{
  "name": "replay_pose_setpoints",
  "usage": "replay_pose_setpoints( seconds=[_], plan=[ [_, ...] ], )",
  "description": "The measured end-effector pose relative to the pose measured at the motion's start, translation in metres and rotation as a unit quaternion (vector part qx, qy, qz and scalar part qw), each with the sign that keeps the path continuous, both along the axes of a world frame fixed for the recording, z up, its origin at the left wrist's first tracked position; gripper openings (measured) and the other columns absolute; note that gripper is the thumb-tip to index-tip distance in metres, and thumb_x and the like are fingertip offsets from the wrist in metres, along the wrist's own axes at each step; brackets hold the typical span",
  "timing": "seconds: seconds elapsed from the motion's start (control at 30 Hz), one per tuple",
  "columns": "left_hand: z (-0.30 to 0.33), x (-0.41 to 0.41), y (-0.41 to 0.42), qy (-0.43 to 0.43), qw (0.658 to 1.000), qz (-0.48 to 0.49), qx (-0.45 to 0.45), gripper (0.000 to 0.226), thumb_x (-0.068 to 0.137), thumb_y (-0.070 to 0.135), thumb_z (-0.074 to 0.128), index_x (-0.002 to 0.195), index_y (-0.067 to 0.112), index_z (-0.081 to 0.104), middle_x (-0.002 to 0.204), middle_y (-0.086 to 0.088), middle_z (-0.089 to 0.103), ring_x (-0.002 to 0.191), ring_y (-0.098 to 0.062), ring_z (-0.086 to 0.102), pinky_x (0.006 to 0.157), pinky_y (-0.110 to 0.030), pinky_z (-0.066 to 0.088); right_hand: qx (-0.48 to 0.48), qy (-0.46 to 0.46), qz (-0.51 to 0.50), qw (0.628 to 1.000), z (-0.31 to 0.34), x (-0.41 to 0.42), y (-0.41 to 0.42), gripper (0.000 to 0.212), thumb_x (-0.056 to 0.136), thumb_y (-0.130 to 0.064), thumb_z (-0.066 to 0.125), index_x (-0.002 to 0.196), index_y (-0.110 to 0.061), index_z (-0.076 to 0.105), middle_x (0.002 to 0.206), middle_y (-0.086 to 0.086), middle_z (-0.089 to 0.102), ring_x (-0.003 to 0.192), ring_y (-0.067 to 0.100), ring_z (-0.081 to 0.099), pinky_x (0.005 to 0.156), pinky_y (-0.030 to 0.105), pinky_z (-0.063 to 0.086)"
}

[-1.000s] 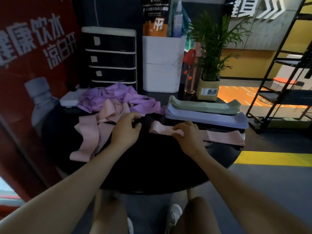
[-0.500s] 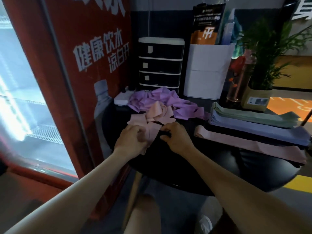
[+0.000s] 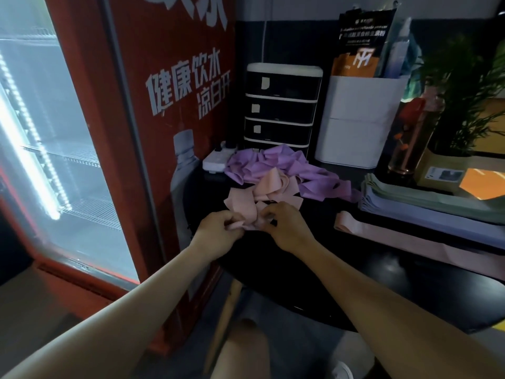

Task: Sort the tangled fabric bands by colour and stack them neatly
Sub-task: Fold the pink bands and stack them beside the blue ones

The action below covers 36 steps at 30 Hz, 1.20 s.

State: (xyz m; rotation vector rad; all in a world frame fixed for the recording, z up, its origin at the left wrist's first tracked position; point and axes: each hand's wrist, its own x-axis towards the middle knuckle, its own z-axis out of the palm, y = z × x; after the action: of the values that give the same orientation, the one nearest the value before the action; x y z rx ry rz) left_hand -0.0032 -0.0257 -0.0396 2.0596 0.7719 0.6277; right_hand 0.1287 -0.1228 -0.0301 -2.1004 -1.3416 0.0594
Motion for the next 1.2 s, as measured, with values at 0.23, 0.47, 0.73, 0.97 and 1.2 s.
replay_pose_setpoints(
  seconds=[0.23, 0.47, 0.73, 0.97, 1.2],
  plan=[
    [0.028, -0.005, 0.003, -0.182, 0.963, 0.022, -0.199, 0.015, 0.091, 0.015, 0.059, 0.077, 0.017, 0.066, 0.066, 0.000, 0.064, 0.059, -0.014, 0.058, 0.060, -0.024, 0.049, 0.041, 0.029, 0.041, 0.998, 0.024, -0.008, -0.005, 0.025, 0.086, -0.010, 0.063, 0.110, -0.002, 0.065, 0.111, 0.008, 0.061, 0.099, 0.019, 0.058, 0.077, 0.018, 0.040],
    [0.080, 0.000, 0.001, -0.215, 0.955, -0.070, -0.190, 0.017, 0.095, 0.012, 0.050, 0.088, 0.014, 0.065, 0.070, 0.002, 0.066, 0.061, -0.009, 0.060, 0.057, -0.018, 0.049, 0.116, 0.102, 0.028, 0.988, 0.063, -0.005, 0.006, 0.029, 0.085, 0.002, 0.059, 0.114, -0.002, 0.059, 0.092, 0.001, 0.061, 0.082, 0.013, 0.059, 0.074, 0.017, 0.050],
    [0.133, 0.002, -0.001, -0.240, 0.938, -0.148, -0.202, 0.022, 0.098, 0.018, 0.041, 0.097, 0.018, 0.063, 0.081, 0.004, 0.068, 0.077, -0.010, 0.060, 0.072, -0.022, 0.046, 0.149, 0.107, 0.096, 0.978, 0.101, -0.009, 0.008, 0.014, 0.082, -0.006, 0.065, 0.086, -0.017, 0.057, 0.072, -0.008, 0.058, 0.061, -0.004, 0.054, 0.055, 0.009, 0.038],
    [0.150, -0.002, 0.001, -0.284, 0.885, -0.219, -0.296, 0.026, 0.099, 0.017, 0.038, 0.105, 0.014, 0.063, 0.091, -0.006, 0.069, 0.080, -0.018, 0.066, 0.073, -0.029, 0.056, 0.192, 0.122, 0.084, 0.970, 0.120, 0.001, -0.010, 0.010, 0.091, -0.001, 0.052, 0.090, -0.003, 0.062, 0.081, 0.005, 0.062, 0.070, 0.010, 0.056, 0.067, 0.024, 0.048],
    [0.146, 0.003, -0.002, -0.206, 0.935, -0.173, -0.232, 0.019, 0.096, 0.014, 0.045, 0.094, 0.010, 0.064, 0.063, 0.000, 0.067, 0.054, -0.008, 0.062, 0.053, -0.018, 0.051, 0.256, 0.261, 0.032, 0.930, 0.129, 0.032, -0.032, 0.026, 0.096, -0.004, 0.045, 0.074, -0.017, 0.052, 0.083, 0.016, 0.055, 0.076, 0.025, 0.050, 0.069, 0.039, 0.044]
  ],
)
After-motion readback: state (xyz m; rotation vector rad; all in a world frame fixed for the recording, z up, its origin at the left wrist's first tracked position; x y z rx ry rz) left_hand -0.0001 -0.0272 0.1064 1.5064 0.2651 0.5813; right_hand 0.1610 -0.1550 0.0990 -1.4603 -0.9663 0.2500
